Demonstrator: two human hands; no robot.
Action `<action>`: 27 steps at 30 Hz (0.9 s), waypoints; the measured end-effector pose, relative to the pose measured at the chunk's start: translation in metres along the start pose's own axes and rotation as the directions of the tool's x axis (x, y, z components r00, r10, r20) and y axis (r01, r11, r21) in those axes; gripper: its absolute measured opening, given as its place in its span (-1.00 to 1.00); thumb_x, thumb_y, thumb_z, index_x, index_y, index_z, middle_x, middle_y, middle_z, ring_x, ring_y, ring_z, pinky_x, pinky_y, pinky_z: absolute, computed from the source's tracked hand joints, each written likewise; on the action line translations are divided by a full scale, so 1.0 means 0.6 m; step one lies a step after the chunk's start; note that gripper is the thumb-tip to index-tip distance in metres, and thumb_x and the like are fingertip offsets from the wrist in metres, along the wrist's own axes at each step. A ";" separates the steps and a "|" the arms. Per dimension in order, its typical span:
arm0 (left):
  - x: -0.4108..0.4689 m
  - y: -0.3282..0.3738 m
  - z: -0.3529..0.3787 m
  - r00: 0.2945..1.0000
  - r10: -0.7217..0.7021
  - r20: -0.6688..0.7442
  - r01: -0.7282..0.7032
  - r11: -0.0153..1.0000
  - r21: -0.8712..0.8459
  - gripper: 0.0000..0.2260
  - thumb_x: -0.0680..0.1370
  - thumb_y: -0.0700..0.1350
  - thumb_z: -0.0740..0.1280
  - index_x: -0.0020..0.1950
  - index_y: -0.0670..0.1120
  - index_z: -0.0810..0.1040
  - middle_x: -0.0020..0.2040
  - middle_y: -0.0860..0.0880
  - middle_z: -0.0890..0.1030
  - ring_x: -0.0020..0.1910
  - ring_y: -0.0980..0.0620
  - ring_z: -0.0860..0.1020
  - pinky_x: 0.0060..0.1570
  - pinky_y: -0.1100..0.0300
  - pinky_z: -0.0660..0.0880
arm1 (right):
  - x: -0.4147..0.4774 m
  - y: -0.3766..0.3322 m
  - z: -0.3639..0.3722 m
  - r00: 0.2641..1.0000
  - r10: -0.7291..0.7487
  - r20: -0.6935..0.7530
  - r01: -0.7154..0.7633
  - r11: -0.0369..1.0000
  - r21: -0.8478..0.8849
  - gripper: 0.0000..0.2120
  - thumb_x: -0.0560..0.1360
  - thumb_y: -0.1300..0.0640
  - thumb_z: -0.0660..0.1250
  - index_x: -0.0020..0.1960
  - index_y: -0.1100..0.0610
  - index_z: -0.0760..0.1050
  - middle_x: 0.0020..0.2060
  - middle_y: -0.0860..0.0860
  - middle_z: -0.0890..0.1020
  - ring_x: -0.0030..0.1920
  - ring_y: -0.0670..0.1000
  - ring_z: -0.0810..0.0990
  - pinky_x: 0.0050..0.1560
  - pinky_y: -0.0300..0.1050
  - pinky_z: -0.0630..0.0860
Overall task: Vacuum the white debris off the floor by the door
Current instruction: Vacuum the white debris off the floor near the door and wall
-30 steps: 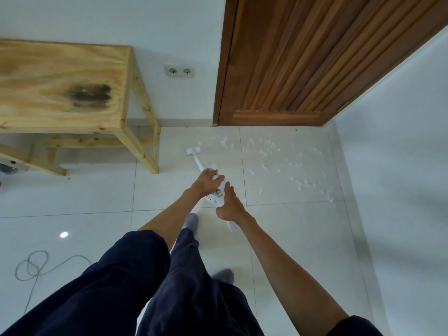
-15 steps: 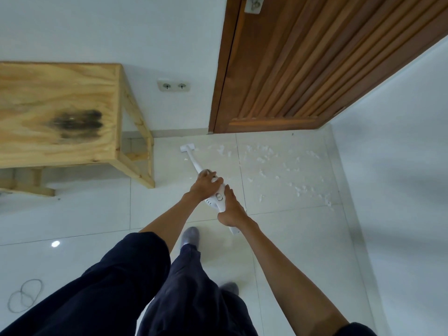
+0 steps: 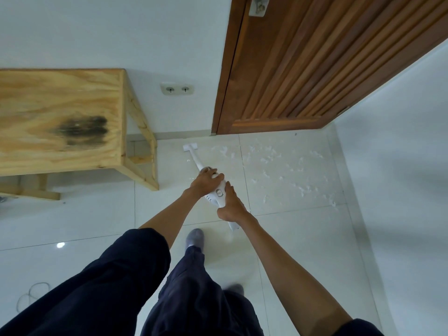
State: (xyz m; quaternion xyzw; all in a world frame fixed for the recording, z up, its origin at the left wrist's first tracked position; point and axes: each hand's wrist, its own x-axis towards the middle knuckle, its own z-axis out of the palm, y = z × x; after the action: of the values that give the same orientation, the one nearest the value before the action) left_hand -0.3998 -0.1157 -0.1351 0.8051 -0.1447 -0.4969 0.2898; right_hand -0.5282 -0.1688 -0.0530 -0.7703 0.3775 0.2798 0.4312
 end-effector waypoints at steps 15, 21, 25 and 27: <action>0.073 -0.019 -0.058 1.000 -0.020 -0.007 0.020 1.000 -0.012 -0.18 0.25 0.34 0.12 0.39 -0.06 0.50 0.51 0.00 0.37 0.49 -0.03 0.33 0.46 0.06 0.27 | 0.043 -0.063 -0.003 1.000 0.011 -0.011 -0.011 1.000 0.012 -0.07 0.44 0.28 0.33 0.59 0.07 -0.20 0.53 0.07 0.13 0.35 0.18 0.40 0.19 -0.02 0.43; 0.040 0.002 -0.052 0.999 0.031 -0.023 -0.031 1.000 0.003 -0.52 0.59 0.06 0.27 0.47 -0.10 0.42 0.54 -0.05 0.33 0.49 -0.09 0.33 0.44 0.06 0.27 | 0.037 -0.056 0.001 1.000 0.027 -0.011 -0.027 1.000 0.002 -0.08 0.43 0.28 0.33 0.59 0.08 -0.18 0.53 0.07 0.13 0.37 0.19 0.39 0.23 0.01 0.42; 0.045 0.007 -0.066 1.000 0.018 -0.019 -0.019 0.999 -0.042 -0.36 0.42 0.21 0.22 0.44 -0.08 0.46 0.51 0.00 0.36 0.49 -0.06 0.35 0.38 0.14 0.28 | 0.048 -0.069 -0.004 0.999 0.021 -0.024 -0.020 1.000 0.024 -0.13 0.41 0.28 0.34 0.57 0.09 -0.08 0.48 0.11 0.21 0.32 0.19 0.43 0.20 0.03 0.45; 0.055 0.005 -0.072 0.999 -0.013 -0.035 0.011 0.998 -0.057 -0.28 0.34 0.24 0.18 0.43 -0.06 0.47 0.51 0.02 0.36 0.47 -0.04 0.37 0.37 0.12 0.28 | 0.054 -0.075 -0.006 0.999 0.016 -0.030 -0.015 1.000 0.024 -0.15 0.41 0.27 0.34 0.56 0.11 -0.06 0.48 0.14 0.22 0.32 0.20 0.43 0.23 0.05 0.46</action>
State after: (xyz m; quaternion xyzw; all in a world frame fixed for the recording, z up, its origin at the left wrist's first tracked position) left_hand -0.3459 -0.1212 -0.1423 0.8060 -0.1207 -0.4882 0.3121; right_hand -0.4726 -0.1678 -0.0555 -0.7663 0.3933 0.2666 0.4325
